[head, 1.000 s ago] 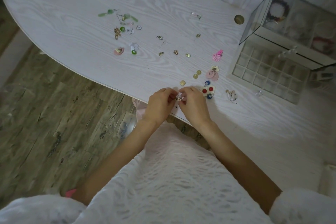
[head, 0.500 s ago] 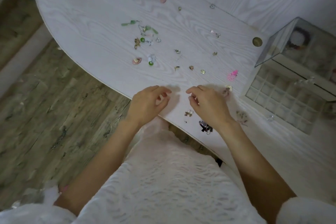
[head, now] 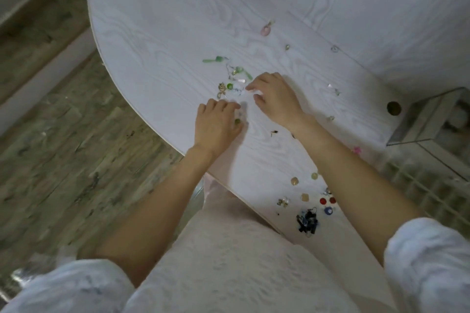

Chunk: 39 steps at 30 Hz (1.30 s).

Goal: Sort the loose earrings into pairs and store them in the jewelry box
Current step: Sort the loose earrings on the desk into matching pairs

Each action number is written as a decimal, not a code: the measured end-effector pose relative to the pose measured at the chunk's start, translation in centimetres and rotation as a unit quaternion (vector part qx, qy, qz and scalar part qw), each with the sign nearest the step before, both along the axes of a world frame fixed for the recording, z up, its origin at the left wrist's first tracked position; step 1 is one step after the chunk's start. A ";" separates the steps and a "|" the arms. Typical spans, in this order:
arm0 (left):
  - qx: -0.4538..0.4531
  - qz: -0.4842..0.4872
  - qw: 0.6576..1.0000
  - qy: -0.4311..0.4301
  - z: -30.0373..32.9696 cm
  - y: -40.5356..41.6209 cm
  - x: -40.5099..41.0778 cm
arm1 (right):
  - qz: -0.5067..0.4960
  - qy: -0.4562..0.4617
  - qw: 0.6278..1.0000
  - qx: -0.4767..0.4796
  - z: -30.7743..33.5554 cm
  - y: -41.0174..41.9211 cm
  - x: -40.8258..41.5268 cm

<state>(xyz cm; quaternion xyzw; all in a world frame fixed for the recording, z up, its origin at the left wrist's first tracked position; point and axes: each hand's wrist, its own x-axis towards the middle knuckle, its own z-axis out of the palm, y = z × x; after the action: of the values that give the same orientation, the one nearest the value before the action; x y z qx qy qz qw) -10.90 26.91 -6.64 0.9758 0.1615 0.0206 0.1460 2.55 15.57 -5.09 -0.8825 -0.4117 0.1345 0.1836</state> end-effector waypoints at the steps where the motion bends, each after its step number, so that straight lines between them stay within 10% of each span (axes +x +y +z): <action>1: 0.014 0.002 1.000 0.005 -0.1 -0.5 0.3 | 0.019 -0.003 1.000 0.000 -0.2 1.0 0.3; 16: 0.040 -0.065 0.997 -0.021 -0.7 -3.2 -2.7 | 0.109 -0.143 0.984 -0.004 -2.8 -2.5 -4.5; 25: -0.111 -0.041 0.993 0.006 -0.8 -3.8 -4.7 | -0.182 -0.022 0.979 0.089 -1.0 -6.8 -7.3; 33: -0.139 -0.005 0.990 0.021 -0.7 -3.6 -4.1 | -0.131 -0.009 0.990 -0.047 -1.2 -6.7 -6.6; 39: -0.164 -0.053 0.983 0.063 0.0 -3.9 -3.4 | -0.144 -0.049 0.988 0.026 -1.8 -7.1 -7.3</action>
<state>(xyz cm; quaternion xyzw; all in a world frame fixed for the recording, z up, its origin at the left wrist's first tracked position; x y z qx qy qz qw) -14.31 23.04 -6.68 0.9452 0.1199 -0.0754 0.2943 -4.79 8.50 -6.85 -0.9330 -0.2924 0.0524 0.2031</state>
